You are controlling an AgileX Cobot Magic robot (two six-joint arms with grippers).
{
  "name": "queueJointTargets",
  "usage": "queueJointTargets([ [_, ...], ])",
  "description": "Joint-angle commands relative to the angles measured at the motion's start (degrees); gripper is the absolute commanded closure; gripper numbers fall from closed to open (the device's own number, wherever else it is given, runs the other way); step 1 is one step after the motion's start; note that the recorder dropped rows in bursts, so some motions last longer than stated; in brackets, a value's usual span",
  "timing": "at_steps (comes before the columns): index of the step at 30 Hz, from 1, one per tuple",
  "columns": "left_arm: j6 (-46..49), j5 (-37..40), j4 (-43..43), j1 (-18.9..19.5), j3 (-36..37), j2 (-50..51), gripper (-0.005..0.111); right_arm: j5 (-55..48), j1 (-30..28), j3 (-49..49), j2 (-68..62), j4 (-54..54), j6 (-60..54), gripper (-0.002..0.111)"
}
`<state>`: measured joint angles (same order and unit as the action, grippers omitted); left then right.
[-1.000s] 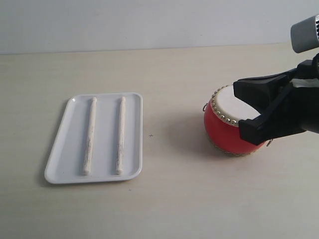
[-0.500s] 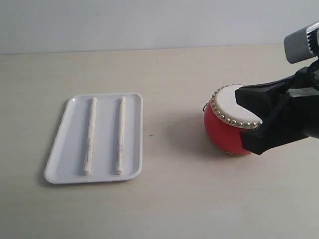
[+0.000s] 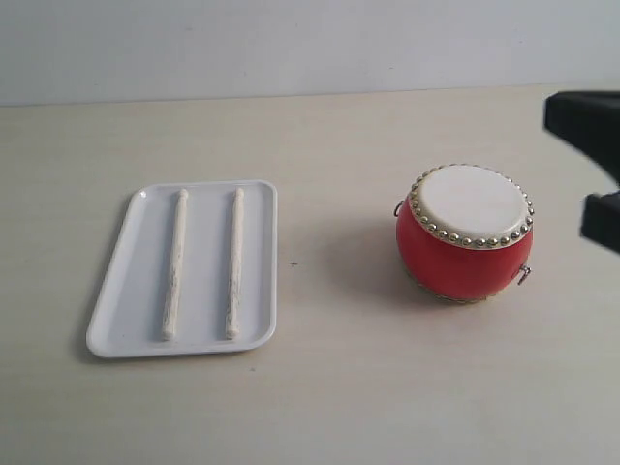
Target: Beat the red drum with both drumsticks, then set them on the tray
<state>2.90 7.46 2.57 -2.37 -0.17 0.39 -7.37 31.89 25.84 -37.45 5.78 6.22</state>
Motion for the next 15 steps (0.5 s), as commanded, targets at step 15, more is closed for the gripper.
queueJointTargets([
  [15, -0.2, -0.1, 0.0, 0.1, 0.2, -0.4, 0.107, 19.9, -30.6, -25.6, 30.3, 0.6, 9.7, 0.108],
])
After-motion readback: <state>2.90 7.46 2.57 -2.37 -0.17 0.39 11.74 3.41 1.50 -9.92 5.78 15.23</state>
